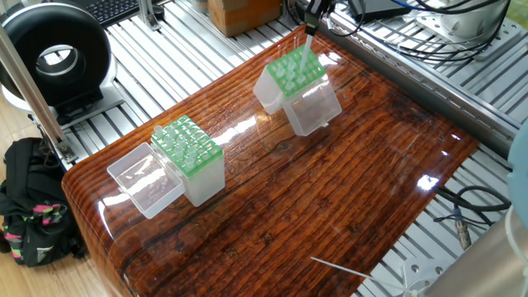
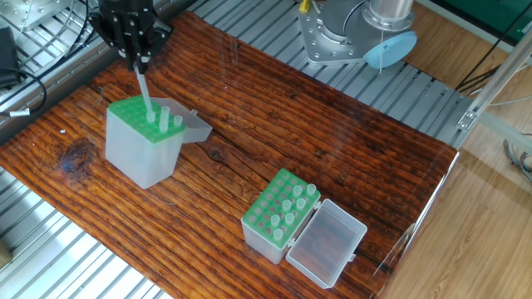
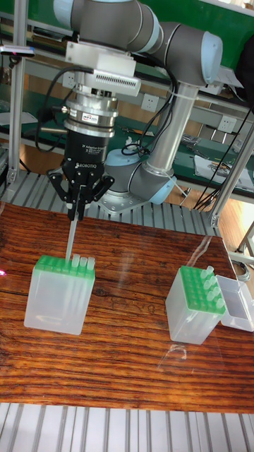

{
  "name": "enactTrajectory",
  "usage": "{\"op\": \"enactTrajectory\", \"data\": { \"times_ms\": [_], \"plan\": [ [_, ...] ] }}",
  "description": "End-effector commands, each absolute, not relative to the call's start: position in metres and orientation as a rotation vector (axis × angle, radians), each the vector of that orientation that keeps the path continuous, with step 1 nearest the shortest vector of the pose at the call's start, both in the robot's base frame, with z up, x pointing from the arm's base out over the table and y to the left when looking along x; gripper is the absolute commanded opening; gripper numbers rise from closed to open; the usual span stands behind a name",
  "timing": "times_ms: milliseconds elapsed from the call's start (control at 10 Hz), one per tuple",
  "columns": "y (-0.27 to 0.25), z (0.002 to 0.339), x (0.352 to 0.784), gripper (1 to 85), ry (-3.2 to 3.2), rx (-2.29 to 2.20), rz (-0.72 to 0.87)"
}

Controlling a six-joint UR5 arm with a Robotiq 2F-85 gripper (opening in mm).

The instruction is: Transfer all large pipette tips from one holder to another

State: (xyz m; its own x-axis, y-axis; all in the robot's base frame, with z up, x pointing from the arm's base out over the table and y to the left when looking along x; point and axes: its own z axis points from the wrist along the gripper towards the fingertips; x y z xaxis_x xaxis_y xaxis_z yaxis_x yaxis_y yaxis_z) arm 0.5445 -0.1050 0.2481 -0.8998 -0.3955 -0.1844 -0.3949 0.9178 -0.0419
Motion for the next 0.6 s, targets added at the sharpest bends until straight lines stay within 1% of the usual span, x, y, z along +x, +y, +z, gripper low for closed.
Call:
{"op": "enactTrajectory", "data": {
  "times_ms": [0,500],
  "plan": [
    [-0.101,0.258,0.53,1.0,2.889,-0.58,0.02],
    [-0.099,0.264,0.511,1.0,2.91,-0.548,0.046]
  ]
}}
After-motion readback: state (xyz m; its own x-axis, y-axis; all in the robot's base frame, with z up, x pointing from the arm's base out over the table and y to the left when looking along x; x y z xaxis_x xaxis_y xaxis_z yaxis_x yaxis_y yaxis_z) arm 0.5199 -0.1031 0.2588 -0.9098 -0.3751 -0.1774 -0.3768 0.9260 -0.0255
